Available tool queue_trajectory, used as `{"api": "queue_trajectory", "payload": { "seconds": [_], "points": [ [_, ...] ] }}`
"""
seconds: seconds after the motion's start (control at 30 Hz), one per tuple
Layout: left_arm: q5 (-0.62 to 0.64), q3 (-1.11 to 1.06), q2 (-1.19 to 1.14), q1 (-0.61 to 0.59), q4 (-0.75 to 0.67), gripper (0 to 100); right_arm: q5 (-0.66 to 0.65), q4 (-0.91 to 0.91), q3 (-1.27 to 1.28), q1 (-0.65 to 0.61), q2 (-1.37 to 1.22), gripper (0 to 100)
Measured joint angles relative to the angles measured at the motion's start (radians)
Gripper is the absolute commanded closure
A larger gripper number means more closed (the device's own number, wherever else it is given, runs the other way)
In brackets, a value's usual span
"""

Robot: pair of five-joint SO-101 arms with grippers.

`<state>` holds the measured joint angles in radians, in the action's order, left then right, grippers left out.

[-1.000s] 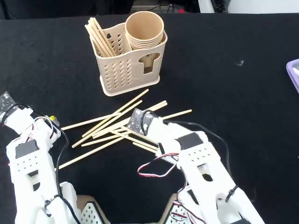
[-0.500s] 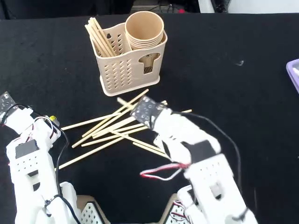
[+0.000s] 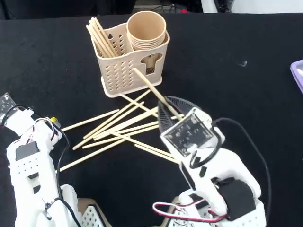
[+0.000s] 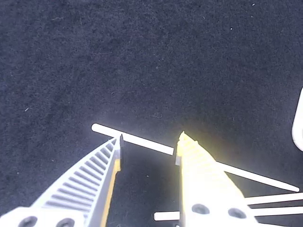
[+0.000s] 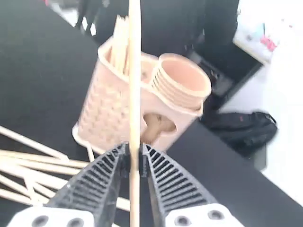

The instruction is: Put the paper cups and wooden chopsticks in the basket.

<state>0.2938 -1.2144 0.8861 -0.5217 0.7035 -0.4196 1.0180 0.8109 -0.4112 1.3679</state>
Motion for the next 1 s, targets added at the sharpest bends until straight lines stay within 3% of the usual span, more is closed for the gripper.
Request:
{"api": "queue_trajectory", "payload": {
  "seconds": [0.13,0.4,0.63,0.83,1.0],
  "points": [
    [0.0,0.0,0.0,0.0,0.0,80,0.008,-0.002,0.023,-0.015,-0.117,98.8],
    [0.0,0.0,0.0,0.003,0.0,80,-0.071,-0.115,0.371,-0.017,-0.387,98.8],
    [0.0,0.0,0.0,0.003,0.0,80,-0.077,-0.031,0.293,-0.017,-0.41,98.8],
    [0.0,0.0,0.0,0.003,0.0,80,0.121,0.009,-0.064,-0.02,-0.315,98.7],
    [0.0,0.0,0.0,0.003,0.0,80,0.296,-0.213,-0.189,-0.023,-0.331,98.7]
  ]
}}
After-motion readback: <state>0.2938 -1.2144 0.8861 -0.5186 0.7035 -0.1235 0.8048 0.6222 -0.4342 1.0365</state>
